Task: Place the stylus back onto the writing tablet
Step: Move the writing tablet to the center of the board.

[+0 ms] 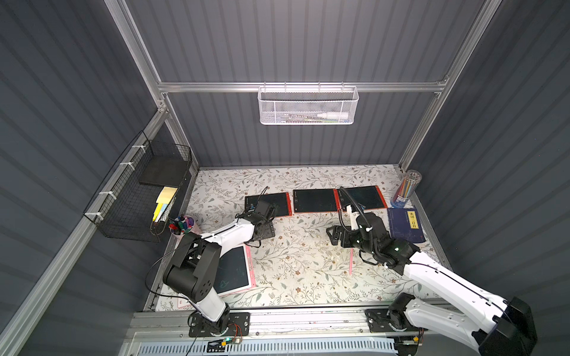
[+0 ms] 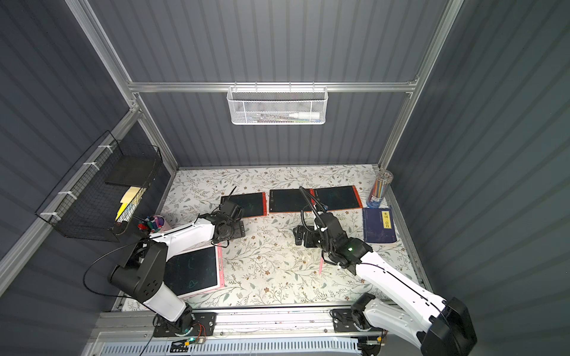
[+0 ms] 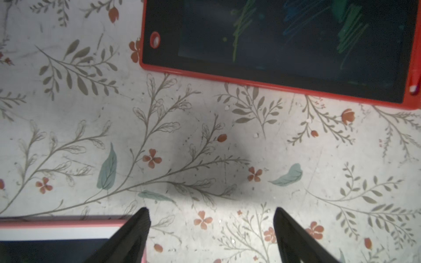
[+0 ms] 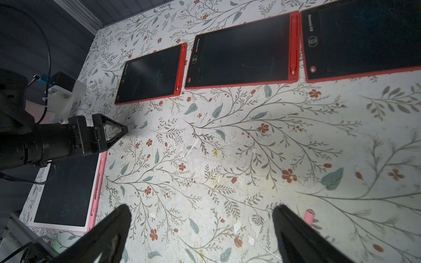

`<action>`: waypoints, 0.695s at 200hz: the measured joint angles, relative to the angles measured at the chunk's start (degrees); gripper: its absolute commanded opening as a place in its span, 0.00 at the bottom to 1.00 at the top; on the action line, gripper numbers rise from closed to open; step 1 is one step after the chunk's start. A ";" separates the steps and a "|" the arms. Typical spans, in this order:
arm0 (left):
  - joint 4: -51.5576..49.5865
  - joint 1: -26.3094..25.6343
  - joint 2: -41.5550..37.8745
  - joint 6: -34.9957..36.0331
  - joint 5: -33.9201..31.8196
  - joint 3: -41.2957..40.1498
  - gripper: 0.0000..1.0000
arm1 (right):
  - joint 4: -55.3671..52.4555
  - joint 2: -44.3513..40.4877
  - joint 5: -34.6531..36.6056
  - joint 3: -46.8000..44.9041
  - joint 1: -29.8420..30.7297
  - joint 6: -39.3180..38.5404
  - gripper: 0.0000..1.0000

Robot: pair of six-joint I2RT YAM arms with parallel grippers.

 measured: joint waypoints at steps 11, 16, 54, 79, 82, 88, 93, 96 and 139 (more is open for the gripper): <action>-0.31 0.00 -0.68 -0.44 0.00 -0.52 0.83 | 0.00 -0.04 0.00 -0.04 0.00 0.09 0.99; -0.57 0.00 -1.01 -0.63 -0.02 -0.81 0.83 | 0.00 -0.04 0.02 -0.04 0.00 0.09 0.99; -2.08 0.00 -3.04 -1.49 -0.02 -3.93 0.82 | 0.07 -0.37 0.02 -0.57 0.00 0.11 0.99; -3.32 0.00 -3.85 -1.51 0.09 -5.20 0.82 | 0.09 -0.39 0.00 -0.59 0.00 0.13 0.99; -3.48 0.00 -3.93 -1.51 0.20 -5.22 0.81 | 0.09 -0.39 0.02 -0.61 0.00 0.13 0.99; -3.61 0.00 -4.17 -1.49 0.33 -5.25 0.81 | 0.09 -0.39 0.02 -0.63 0.00 0.13 0.99; -3.63 0.00 -4.31 -1.46 0.57 -5.25 0.80 | 0.09 -0.39 0.00 -0.66 0.00 0.15 0.99; -3.63 0.00 -4.42 -1.44 0.76 -5.25 0.79 | 0.11 -0.39 0.02 -0.70 0.00 0.17 0.99; -3.58 0.00 -4.48 -0.50 2.80 -5.29 0.78 | 0.11 -0.59 0.04 -1.07 0.00 0.33 0.99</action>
